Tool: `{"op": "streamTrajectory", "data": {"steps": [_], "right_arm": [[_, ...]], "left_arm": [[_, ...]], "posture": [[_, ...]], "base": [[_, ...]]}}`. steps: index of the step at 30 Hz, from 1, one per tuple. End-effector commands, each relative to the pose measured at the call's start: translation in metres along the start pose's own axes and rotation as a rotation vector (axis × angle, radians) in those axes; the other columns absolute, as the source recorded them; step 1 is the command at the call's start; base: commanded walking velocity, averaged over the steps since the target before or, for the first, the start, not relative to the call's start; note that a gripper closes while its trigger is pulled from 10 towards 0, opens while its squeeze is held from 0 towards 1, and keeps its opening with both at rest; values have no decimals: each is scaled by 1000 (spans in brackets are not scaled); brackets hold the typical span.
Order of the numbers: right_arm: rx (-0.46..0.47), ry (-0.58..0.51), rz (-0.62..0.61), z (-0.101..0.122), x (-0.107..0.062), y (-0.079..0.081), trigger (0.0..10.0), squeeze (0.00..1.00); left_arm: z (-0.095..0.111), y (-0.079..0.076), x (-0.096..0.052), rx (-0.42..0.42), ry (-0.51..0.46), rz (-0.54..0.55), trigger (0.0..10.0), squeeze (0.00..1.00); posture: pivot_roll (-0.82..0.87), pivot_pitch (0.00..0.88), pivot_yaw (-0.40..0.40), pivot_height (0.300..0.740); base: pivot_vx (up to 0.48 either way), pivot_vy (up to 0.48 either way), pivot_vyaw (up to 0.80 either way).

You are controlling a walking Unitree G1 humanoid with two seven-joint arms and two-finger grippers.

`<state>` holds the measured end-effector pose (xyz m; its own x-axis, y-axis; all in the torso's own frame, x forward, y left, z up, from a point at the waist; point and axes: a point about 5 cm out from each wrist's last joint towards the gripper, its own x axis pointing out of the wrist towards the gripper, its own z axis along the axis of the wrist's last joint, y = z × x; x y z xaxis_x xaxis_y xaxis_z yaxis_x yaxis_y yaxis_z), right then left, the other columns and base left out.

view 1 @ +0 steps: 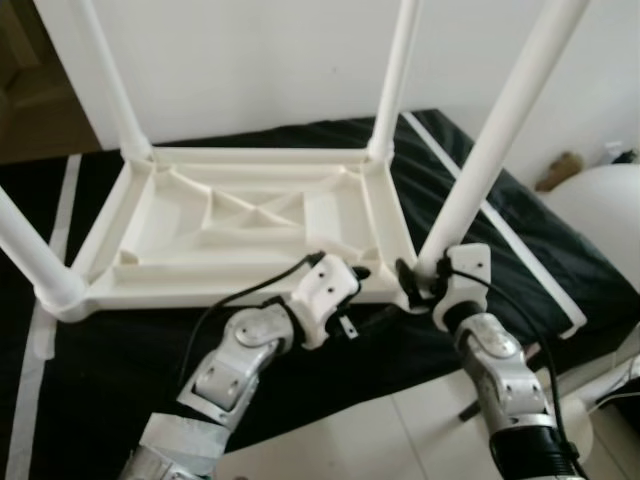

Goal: Building children table

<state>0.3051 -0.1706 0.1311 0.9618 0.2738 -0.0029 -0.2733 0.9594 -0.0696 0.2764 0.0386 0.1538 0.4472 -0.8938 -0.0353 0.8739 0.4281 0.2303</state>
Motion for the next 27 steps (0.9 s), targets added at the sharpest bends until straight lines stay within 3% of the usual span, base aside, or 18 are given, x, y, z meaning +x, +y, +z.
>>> {"op": "streamTrajectory", "data": {"steps": [1,6,13,14,15,16,26,27], "right_arm": [[-5,2,47,-2,1,2,10000,0],[-69,-16,192,4,7,-3,10000,0],[-104,-16,260,9,13,-6,10000,0],[-117,-12,282,10,15,-8,7373,0],[-117,-12,282,10,15,-8,7373,0],[-135,14,309,7,16,-11,0,0],[-116,65,325,-5,11,-12,0,0],[-109,68,315,-6,10,-13,1255,0]], "left_arm": [[0,-4,-1,12,-4,-31,10000,0],[3,-4,-2,14,-5,-60,10000,0],[3,-4,-4,11,0,-83,10000,0],[3,-3,-4,11,4,-87,10000,0],[3,-3,-4,11,4,-87,10000,0],[2,-1,-5,23,11,-84,10000,0],[2,0,-5,23,13,-67,10000,0],[2,0,-5,21,13,-65,10000,0]], "posture": [[-46,19,-32,740],[-44,15,-23,740],[-48,15,-11,740],[-48,16,-10,740],[-48,16,-10,740],[-46,17,-13,740],[-45,25,-15,740],[-46,30,-15,740]], "base": [[0,0,0],[0,0,0],[0,0,0],[0,0,0],[0,0,0],[0,0,0],[0,0,0],[0,0,0]]}}
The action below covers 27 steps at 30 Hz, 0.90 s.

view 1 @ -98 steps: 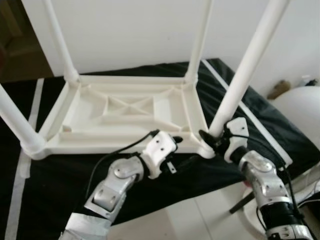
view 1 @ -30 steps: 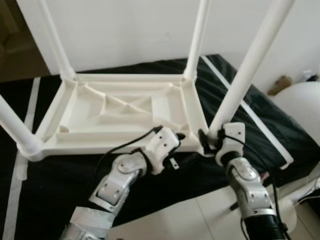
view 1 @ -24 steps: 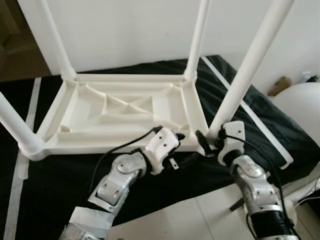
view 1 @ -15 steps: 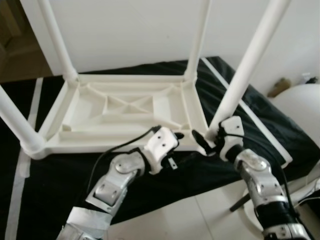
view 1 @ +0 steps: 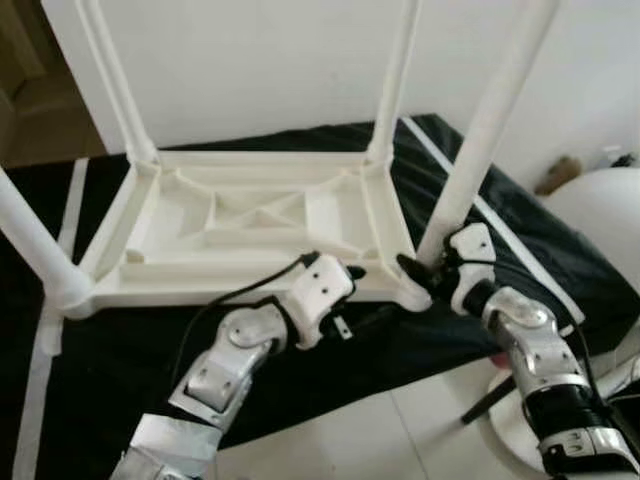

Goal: Building children table

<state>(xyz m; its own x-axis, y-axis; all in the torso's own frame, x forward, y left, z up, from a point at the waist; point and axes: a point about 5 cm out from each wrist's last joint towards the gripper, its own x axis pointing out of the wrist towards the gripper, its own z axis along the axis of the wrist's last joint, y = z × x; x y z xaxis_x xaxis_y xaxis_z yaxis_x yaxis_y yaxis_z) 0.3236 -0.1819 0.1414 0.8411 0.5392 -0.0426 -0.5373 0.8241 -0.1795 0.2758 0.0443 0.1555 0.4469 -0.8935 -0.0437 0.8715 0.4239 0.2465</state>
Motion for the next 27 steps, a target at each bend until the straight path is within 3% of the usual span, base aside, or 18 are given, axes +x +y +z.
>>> {"op": "streamTrajectory", "data": {"steps": [1,2,14,27], "right_arm": [[17,62,23,-15,-3,6,1255,0],[31,65,0,-16,-3,4,10000,0],[84,73,-181,-20,-5,1,10000,0],[249,47,-514,-21,-10,30,10000,0]], "left_arm": [[1,-3,0,5,4,-63,10000,0],[1,-3,0,3,5,-61,10000,0],[0,-3,-1,-3,8,-59,10000,0],[0,-8,4,-10,-2,-63,10000,0]], "posture": [[-46,30,-15,740],[-46,35,-14,740],[-48,50,-9,740],[-50,56,-11,740]], "base": [[0,0,0],[0,0,0],[0,0,0],[0,0,0]]}}
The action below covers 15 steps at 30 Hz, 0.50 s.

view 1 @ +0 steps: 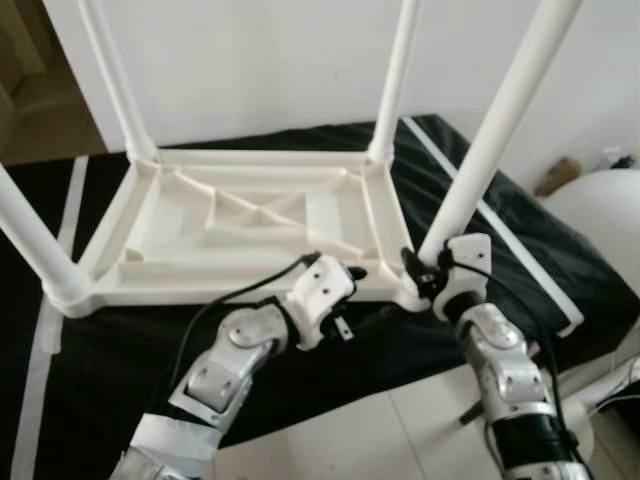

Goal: Building children table

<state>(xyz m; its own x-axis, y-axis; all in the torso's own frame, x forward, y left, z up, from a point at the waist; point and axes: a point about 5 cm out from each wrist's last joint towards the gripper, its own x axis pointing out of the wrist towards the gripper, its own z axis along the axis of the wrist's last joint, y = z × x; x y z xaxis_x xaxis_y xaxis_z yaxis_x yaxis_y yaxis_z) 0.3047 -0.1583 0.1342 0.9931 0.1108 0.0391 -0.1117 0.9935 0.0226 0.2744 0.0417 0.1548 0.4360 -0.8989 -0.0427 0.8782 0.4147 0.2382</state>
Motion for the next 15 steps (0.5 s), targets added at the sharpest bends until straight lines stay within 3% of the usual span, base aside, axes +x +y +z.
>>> {"op": "streamTrajectory", "data": {"steps": [1,2,6,8,12,15], "right_arm": [[39,88,-91,-19,-7,-4,10000,0],[50,85,-173,-19,-10,-1,10000,0],[56,87,-207,-20,-11,0,10000,0],[77,103,-298,-22,-14,6,10000,0],[101,113,-298,-22,-15,23,10000,0],[97,106,-296,-21,-15,22,10000,0]], "left_arm": [[0,-6,2,-3,2,-54,10000,0],[0,-6,3,-3,0,-56,10000,0],[0,-7,3,-3,-1,-57,10000,0],[0,-7,5,-4,-3,-58,10000,0],[0,-8,7,-5,-6,-61,10000,0],[0,-7,8,-6,-8,-61,10000,0]], "posture": [[-51,55,-11,740],[-50,53,-12,740],[-52,53,-13,740],[-56,51,-15,740],[-63,46,-13,740],[-66,46,-12,740]], "base": [[0,0,0],[0,0,0],[0,0,0],[0,0,0],[0,0,0],[0,0,0]]}}
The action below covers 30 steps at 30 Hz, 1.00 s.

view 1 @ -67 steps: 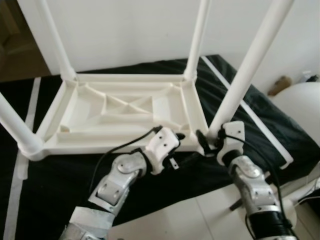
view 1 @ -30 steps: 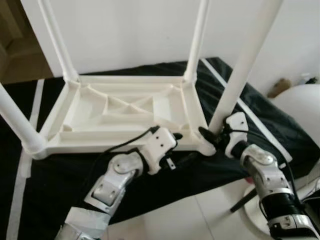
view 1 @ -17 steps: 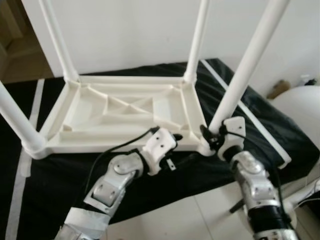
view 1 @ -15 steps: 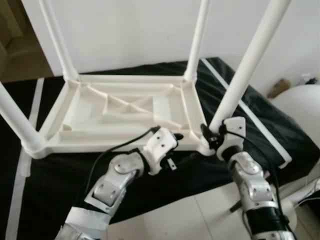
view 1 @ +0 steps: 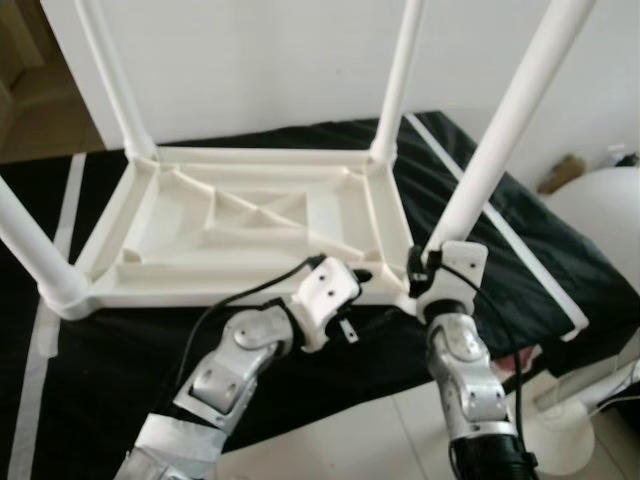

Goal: Building children table

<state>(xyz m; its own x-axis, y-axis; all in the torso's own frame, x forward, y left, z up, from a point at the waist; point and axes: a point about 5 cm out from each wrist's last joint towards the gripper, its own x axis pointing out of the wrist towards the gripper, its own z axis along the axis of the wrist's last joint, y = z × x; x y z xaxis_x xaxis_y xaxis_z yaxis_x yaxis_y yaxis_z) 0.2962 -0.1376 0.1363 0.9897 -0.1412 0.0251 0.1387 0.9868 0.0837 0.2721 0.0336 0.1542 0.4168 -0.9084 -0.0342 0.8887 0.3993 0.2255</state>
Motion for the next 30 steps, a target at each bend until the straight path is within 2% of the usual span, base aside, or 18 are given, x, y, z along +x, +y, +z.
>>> {"op": "streamTrajectory", "data": {"steps": [1,4,5,6,7,8,19,20,27,30], "right_arm": [[29,105,-52,-21,-8,-6,10000,0],[30,101,-58,-20,-9,-8,10000,0],[33,93,-54,-18,-9,-8,10000,27],[34,87,-50,-17,-10,-8,10000,224],[34,87,-50,-17,-10,-8,10000,224],[34,82,-46,-17,-10,-7,10000,1000],[53,44,30,-6,-12,-8,10000,1000],[51,41,63,-5,-11,-9,10000,0],[27,21,202,0,-4,-15,10000,0],[-38,42,309,-1,1,-18,10000,0]], "left_arm": [[0,-1,2,7,5,-43,10000,0],[0,-1,3,8,4,-43,10000,0],[0,0,3,9,3,-43,10000,0],[1,0,3,10,1,-44,10000,0],[1,0,3,10,1,-44,10000,0],[1,0,3,10,1,-44,10000,0],[1,1,4,10,-3,-43,10000,0],[2,2,5,11,-5,-40,10000,0],[6,4,10,16,-17,-43,10000,0],[9,3,12,22,-20,-62,10000,0]], "posture": [[-67,45,-12,740],[-67,46,-12,740],[-67,45,-11,740],[-67,46,-12,740],[-67,46,-12,740],[-67,46,-12,740],[-69,48,-17,740],[-70,48,-15,740],[-71,50,-6,740],[-63,61,-1,740]], "base": [[0,0,0],[0,0,0],[0,0,0],[0,0,0],[0,0,0],[0,0,0],[0,0,0],[0,0,0],[0,0,0],[0,0,0]]}}
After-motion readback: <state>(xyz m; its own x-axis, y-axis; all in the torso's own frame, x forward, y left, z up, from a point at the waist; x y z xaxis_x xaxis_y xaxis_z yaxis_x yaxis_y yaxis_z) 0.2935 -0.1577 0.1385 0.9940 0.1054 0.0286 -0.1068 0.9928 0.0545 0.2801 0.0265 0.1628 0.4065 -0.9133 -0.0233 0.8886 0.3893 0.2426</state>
